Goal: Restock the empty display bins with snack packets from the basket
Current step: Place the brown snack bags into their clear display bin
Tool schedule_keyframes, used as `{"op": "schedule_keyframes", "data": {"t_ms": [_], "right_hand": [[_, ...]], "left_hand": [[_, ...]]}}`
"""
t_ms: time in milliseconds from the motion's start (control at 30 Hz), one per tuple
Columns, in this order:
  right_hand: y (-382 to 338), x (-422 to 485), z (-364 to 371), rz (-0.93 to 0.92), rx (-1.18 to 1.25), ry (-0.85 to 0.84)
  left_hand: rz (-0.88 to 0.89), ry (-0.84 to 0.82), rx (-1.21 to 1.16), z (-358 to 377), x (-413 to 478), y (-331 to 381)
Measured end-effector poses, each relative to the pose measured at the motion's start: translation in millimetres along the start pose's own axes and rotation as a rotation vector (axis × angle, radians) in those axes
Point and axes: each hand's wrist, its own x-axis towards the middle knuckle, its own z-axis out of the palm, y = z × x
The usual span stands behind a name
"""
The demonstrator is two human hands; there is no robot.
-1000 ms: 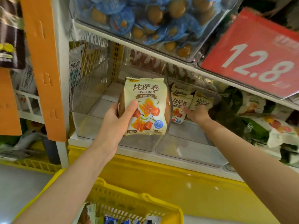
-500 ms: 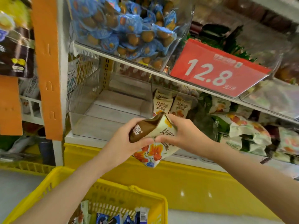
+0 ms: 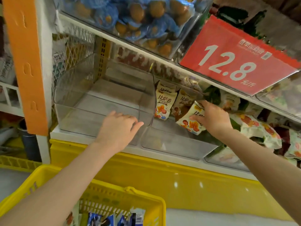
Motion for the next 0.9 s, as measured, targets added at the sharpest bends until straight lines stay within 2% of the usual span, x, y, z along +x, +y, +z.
{"op": "schedule_keyframes", "data": {"t_ms": [167, 300, 367, 433, 500, 667, 800, 900], "right_hand": [[-11, 47, 49, 0.041, -0.092, -0.055], [-11, 75, 71, -0.046, -0.079, -0.147], [-4, 84, 74, -0.068, -0.024, -0.135], [2, 90, 75, -0.094, -0.16, -0.07], [4, 94, 78, -0.1, -0.266, -0.034], [4, 98, 84, -0.04, -0.049, -0.045], [2, 90, 83, -0.093, -0.081, -0.015], [-8, 73, 76, -0.039, -0.019, -0.018]], "left_hand": [[0.069, 0.171, -0.02, 13, -3, -3], [0.095, 0.212, -0.034, 24, -4, -9], [0.117, 0.258, -0.034, 27, -4, -12], [0.126, 0.282, -0.036, 30, -2, -13], [0.123, 0.295, -0.029, 33, -1, -12], [0.114, 0.312, -0.019, 34, -2, -10], [0.115, 0.257, -0.012, 29, -4, -9], [0.078, 0.201, 0.006, 23, -7, -5]]}}
